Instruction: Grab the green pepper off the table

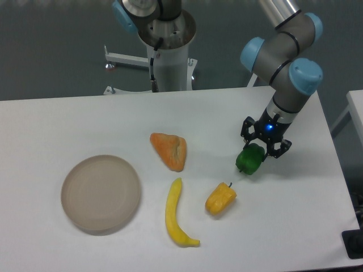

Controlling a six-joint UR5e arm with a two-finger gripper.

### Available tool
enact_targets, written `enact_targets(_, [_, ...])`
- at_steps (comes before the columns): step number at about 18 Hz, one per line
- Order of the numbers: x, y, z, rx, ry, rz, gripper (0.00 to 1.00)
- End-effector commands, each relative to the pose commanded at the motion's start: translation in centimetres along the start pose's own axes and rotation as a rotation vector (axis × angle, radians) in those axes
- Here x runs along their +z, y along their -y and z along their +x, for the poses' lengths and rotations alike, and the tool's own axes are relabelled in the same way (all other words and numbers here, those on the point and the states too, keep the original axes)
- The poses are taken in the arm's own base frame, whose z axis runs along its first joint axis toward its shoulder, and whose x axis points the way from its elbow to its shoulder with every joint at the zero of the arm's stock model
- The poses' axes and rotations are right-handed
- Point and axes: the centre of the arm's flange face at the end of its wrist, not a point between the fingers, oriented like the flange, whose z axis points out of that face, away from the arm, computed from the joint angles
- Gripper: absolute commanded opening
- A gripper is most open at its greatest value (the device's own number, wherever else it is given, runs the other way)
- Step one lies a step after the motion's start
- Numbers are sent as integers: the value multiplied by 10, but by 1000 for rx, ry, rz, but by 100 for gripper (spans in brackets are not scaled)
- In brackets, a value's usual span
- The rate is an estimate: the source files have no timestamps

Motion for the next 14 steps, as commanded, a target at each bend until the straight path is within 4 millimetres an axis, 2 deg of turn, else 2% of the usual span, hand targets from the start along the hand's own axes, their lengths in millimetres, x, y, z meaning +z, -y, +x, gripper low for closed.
enact_targets(4, [-19, 67, 3, 119, 88, -106, 27])
enact_targets(5, [-21, 75, 2, 133, 101, -114, 27])
enact_targets(9, [-38, 87, -4, 161, 141, -125, 27])
enact_targets(14, [-39, 91, -4, 169, 148, -125, 27])
